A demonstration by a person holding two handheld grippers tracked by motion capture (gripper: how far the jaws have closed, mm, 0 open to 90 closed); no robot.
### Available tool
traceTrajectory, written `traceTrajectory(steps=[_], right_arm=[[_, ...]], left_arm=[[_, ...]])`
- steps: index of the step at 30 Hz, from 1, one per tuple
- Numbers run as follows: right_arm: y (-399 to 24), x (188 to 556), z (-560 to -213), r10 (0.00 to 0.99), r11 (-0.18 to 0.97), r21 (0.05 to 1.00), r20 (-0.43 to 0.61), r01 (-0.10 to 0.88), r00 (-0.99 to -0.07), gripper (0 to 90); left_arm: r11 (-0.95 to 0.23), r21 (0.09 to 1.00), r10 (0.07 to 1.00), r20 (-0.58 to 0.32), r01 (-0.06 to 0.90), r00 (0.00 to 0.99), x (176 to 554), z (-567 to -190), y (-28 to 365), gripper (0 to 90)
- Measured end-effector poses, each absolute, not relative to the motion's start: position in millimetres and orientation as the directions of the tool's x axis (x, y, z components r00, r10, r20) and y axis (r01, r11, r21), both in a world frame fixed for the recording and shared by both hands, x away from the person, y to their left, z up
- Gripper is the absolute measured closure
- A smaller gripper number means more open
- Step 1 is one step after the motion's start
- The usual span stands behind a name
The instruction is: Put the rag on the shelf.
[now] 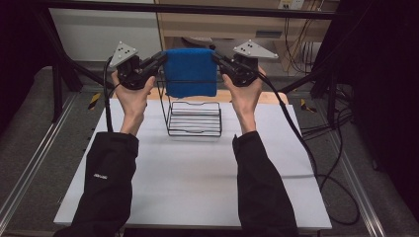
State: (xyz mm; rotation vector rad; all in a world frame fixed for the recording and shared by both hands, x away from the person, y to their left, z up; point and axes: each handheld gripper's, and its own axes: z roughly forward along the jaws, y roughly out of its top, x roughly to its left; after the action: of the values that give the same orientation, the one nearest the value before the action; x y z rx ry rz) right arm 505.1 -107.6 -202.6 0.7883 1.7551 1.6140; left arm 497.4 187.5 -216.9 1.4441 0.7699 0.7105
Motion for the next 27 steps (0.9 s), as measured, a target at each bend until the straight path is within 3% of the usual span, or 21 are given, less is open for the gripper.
traceTrajectory(steps=[27], right_arm=[[-116,485,-214,0.74,0.138,0.987,-0.047,0.083,-0.671,86.1]], left_arm=[[-0.064,0.996,0.796,0.01,0.067,0.605,482,-230,187,84.6]])
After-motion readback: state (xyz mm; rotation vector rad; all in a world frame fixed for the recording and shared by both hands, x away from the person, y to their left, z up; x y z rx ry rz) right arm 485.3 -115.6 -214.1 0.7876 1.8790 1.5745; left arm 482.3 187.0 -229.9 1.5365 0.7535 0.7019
